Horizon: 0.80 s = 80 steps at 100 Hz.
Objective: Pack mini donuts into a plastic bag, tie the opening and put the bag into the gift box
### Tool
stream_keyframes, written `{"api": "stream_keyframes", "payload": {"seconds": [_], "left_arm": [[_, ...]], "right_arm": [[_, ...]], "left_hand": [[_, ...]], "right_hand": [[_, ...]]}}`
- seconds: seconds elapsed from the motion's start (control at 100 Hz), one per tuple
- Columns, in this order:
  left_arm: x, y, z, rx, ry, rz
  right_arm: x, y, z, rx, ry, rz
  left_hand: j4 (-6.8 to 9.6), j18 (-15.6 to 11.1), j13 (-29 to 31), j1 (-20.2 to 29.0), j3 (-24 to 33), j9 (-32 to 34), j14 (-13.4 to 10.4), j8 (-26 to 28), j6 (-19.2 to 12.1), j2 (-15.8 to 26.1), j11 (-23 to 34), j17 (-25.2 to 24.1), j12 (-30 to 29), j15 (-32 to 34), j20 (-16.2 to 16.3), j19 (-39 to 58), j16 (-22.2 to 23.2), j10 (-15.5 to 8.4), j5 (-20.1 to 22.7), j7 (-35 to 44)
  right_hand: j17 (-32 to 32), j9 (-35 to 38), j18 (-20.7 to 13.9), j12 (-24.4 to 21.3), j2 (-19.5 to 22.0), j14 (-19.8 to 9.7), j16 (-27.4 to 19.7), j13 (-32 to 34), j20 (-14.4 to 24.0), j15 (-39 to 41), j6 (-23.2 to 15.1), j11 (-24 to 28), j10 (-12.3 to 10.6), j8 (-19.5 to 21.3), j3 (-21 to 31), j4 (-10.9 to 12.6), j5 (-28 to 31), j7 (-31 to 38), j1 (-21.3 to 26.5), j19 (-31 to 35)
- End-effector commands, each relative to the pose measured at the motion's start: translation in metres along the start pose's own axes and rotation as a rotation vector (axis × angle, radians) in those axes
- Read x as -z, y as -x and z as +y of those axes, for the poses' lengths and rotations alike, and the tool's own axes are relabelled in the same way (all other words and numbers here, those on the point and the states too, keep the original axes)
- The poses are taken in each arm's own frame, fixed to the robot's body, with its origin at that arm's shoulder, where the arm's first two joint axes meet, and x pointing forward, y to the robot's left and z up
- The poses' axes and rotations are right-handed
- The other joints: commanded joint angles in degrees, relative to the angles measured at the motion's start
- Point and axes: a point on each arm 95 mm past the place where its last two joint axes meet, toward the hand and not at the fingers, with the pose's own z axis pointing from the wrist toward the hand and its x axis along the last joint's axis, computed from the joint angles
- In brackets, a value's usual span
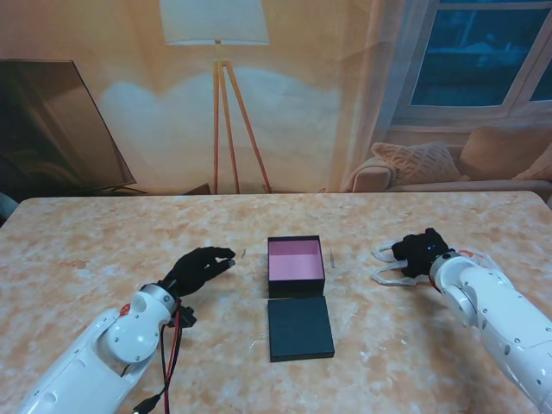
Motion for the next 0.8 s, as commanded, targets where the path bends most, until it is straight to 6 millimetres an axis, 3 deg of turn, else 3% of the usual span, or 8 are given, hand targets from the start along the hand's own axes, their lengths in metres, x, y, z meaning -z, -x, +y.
{"api": "stream_keyframes", "payload": {"seconds": [0.0,0.12,0.35,0.47,0.54,0.7,0.79], "left_arm": [[-0.001,-0.003,0.001,0.000,0.010,0.005],[-0.001,-0.002,0.001,-0.001,0.009,0.005],[-0.001,-0.002,0.000,-0.001,0.010,0.006],[-0.001,-0.002,0.000,-0.002,0.011,0.007],[-0.001,-0.002,0.000,-0.002,0.012,0.007],[-0.001,-0.002,0.000,-0.002,0.012,0.007],[-0.001,-0.002,0.000,0.000,0.014,0.007]], "right_arm": [[-0.001,-0.005,-0.004,-0.012,-0.016,0.003],[-0.001,-0.005,-0.003,-0.032,-0.002,0.000],[0.001,-0.004,0.000,-0.061,0.036,0.017],[0.003,-0.004,0.002,-0.087,0.062,0.024],[0.005,-0.004,0.005,-0.102,0.074,0.026],[0.009,-0.004,0.009,-0.131,0.121,0.024],[0.012,-0.004,0.012,-0.148,0.152,0.024]], "left_hand": [[0.03,0.4,-1.8,1.5,-0.2,-0.1,0.0,0.6,-1.5,0.1,-0.6,-0.8,0.5,0.5,1.6,0.1,0.8,-1.6,0.3,1.3],[0.03,0.5,-1.8,1.5,-0.2,-0.1,0.1,0.7,-1.5,0.1,-0.6,-0.8,0.5,0.5,1.9,0.0,0.8,-1.6,0.3,1.3],[0.04,0.6,-1.8,1.5,-0.2,0.1,0.2,0.7,-1.4,0.1,-0.6,-0.8,0.6,0.6,2.4,-0.1,1.0,-1.3,0.5,1.4],[0.04,0.7,-1.8,1.4,-0.2,0.1,0.3,0.8,-1.5,0.1,-0.6,-0.8,0.7,0.6,2.6,-0.2,1.0,-1.2,0.7,1.5],[0.05,0.9,-1.8,1.4,-0.2,0.0,0.2,0.8,-1.4,0.1,-0.6,-0.8,0.7,0.6,2.7,-0.1,1.1,-1.1,0.6,1.5],[0.06,1.1,-1.8,1.4,-0.2,0.1,0.3,0.9,-1.5,0.1,-0.6,-0.8,0.8,0.7,3.0,-0.2,1.2,-1.1,0.7,1.5],[0.05,1.1,-1.7,1.3,-0.3,0.1,0.2,0.9,-1.5,0.1,-0.6,-0.8,0.8,0.7,3.2,-0.2,1.2,-1.2,0.8,1.6]], "right_hand": [[0.3,1.7,0.3,1.0,-2.8,0.0,1.4,1.3,0.8,0.7,-2.2,0.9,0.9,4.5,0.7,-2.2,2.9,4.3,1.6,0.8],[0.9,3.3,0.6,1.5,-3.2,-0.3,1.8,2.6,0.9,1.6,-2.7,2.1,0.0,12.7,1.3,-2.5,6.0,10.8,1.7,1.1],[3.0,8.7,0.6,3.6,-2.0,-1.9,3.5,6.7,1.0,4.8,-3.5,6.7,-3.2,18.1,3.1,-2.3,13.2,18.6,-2.3,1.8],[4.0,11.4,0.7,4.7,3.1,-2.1,4.6,8.5,0.6,6.3,-3.7,8.5,-4.3,22.2,0.5,3.8,18.7,24.4,-5.1,1.6],[4.9,12.7,1.1,5.0,4.0,-2.5,5.0,9.6,0.6,6.8,-4.3,8.9,-4.9,23.6,-0.5,4.8,20.4,25.3,-5.1,1.8],[5.6,14.1,0.7,5.2,7.7,-2.3,6.2,10.6,0.4,8.1,-7.1,8.6,-5.2,26.8,-6.0,3.3,20.0,22.5,-1.4,2.2],[5.3,14.7,0.8,5.0,11.9,-1.8,6.5,10.5,0.6,8.5,-8.4,7.8,-5.0,27.7,-13.4,0.8,19.7,17.3,1.7,2.5]]}}
